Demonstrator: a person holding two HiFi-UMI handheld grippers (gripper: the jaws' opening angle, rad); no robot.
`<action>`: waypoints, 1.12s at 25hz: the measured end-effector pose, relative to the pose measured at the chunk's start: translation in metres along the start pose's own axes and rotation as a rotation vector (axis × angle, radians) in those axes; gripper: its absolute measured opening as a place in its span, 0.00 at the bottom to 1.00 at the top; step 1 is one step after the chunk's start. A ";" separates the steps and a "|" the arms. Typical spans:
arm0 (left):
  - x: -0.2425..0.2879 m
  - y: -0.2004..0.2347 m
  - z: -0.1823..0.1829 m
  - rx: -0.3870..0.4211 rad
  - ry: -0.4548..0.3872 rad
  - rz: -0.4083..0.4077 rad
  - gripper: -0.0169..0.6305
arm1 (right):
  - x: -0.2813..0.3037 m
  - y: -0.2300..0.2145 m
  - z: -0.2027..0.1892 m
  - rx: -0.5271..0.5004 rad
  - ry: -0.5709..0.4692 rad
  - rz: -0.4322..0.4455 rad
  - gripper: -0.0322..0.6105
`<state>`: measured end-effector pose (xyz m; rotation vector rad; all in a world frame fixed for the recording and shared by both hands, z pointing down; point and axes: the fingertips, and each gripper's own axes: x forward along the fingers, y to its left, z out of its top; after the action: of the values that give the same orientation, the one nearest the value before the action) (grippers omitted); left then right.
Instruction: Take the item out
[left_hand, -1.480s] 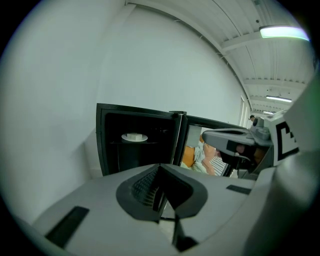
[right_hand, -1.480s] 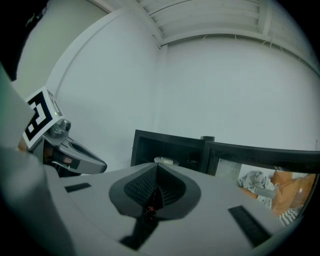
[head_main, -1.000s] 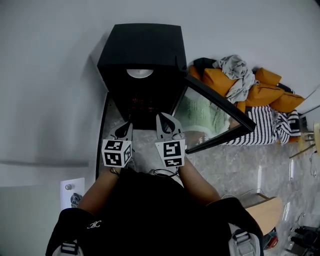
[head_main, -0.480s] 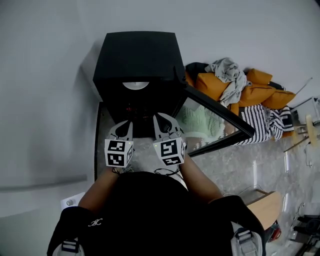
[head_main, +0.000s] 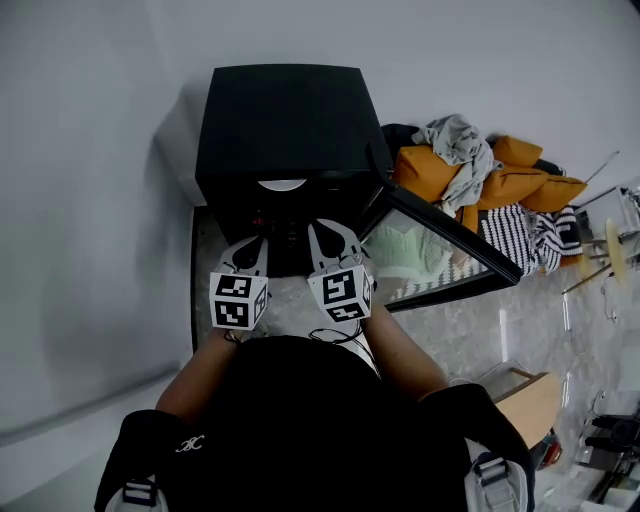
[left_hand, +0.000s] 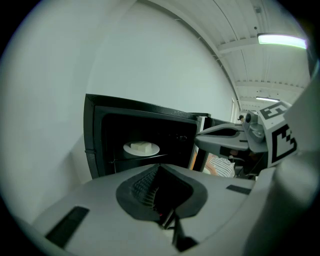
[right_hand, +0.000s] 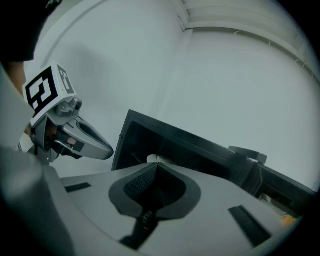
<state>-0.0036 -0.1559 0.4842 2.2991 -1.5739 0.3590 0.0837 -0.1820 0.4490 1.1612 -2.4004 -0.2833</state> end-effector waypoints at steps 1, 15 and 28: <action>0.001 0.004 0.002 0.005 -0.002 -0.005 0.04 | 0.006 0.002 0.001 -0.002 0.008 0.001 0.06; 0.015 0.061 -0.004 0.042 0.032 -0.115 0.04 | 0.082 0.015 -0.004 -0.263 0.149 -0.058 0.06; 0.032 0.065 -0.009 0.038 0.046 -0.176 0.04 | 0.124 0.016 -0.034 -0.472 0.293 -0.003 0.15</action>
<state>-0.0528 -0.2012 0.5132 2.4177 -1.3418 0.3962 0.0218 -0.2684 0.5233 0.9136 -1.9361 -0.5989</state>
